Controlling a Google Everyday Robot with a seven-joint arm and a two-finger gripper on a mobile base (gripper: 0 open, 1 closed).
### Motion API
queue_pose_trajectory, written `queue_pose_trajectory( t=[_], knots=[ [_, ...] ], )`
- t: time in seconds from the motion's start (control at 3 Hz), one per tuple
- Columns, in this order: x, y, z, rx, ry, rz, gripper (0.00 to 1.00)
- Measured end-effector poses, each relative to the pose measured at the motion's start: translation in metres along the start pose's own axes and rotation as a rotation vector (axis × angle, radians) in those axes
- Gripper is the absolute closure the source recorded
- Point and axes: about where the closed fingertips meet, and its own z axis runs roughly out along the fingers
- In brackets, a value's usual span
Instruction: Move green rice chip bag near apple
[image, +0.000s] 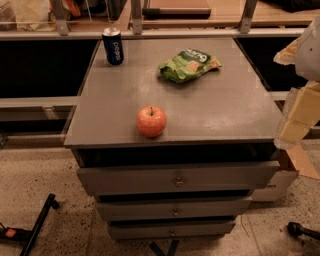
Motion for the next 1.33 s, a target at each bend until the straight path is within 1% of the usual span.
queue_pose_trajectory(
  t=[0.33,0.67,1.33],
  knots=[
    [0.000,0.000,0.000,0.000,0.000,0.000,0.00],
    [-0.001,-0.021,0.008,0.060,0.008,-0.027,0.00],
    [-0.008,-0.115,0.037,0.264,0.028,-0.141,0.00]
  ],
)
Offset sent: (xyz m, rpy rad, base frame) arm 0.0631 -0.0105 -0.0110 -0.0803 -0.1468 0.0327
